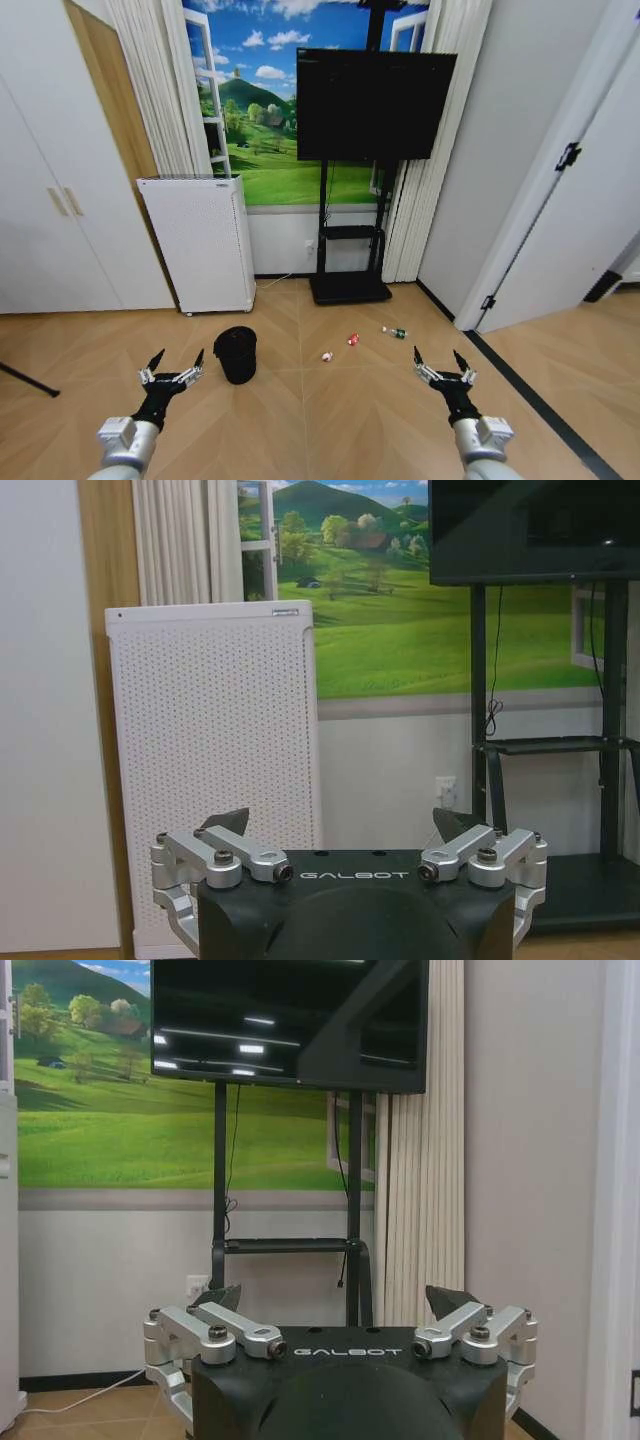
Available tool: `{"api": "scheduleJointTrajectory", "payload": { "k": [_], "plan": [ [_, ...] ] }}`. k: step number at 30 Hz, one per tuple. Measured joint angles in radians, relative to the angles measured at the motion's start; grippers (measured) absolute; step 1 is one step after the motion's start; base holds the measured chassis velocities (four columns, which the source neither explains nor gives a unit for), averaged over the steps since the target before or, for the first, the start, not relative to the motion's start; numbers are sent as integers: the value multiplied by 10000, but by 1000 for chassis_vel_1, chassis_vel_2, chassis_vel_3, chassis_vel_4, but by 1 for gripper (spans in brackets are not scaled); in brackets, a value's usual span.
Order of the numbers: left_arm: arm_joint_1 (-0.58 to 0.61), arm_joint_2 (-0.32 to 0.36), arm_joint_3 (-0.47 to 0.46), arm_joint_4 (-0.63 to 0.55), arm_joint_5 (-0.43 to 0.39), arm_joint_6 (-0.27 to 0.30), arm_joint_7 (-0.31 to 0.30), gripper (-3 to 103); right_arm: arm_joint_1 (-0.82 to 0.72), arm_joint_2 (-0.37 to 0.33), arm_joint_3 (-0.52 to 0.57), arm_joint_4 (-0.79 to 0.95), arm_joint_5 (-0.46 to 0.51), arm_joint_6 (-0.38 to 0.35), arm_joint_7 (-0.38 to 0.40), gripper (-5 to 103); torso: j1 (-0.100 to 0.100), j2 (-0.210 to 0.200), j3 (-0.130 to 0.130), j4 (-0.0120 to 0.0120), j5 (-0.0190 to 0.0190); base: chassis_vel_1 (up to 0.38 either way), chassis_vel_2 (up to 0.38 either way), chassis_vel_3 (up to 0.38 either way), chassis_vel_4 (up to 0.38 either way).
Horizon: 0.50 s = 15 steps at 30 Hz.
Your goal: Pick up the trash bin and place the garbage on the floor into it.
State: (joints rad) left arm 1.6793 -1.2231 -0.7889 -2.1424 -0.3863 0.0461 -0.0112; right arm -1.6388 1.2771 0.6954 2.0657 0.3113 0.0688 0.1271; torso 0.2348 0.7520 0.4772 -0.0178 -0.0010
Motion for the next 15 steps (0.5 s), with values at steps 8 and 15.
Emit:
{"api": "scheduleJointTrajectory", "payload": {
  "k": [8, 15],
  "plan": [
    [-13, -16, 0, 75, 21, -29, -1, 100, 62, -63, 1, -118, -168, 31, -1, 100, -1, -4, -2, 1, 1, -355, 357, 369, -351],
    [-15, -19, -7, 91, 28, -44, 1, 100, 136, -97, -23, -239, -307, 81, 12, 100, -3, -7, -2, 6, 30, -334, 350, 340, -354]
  ]
}}
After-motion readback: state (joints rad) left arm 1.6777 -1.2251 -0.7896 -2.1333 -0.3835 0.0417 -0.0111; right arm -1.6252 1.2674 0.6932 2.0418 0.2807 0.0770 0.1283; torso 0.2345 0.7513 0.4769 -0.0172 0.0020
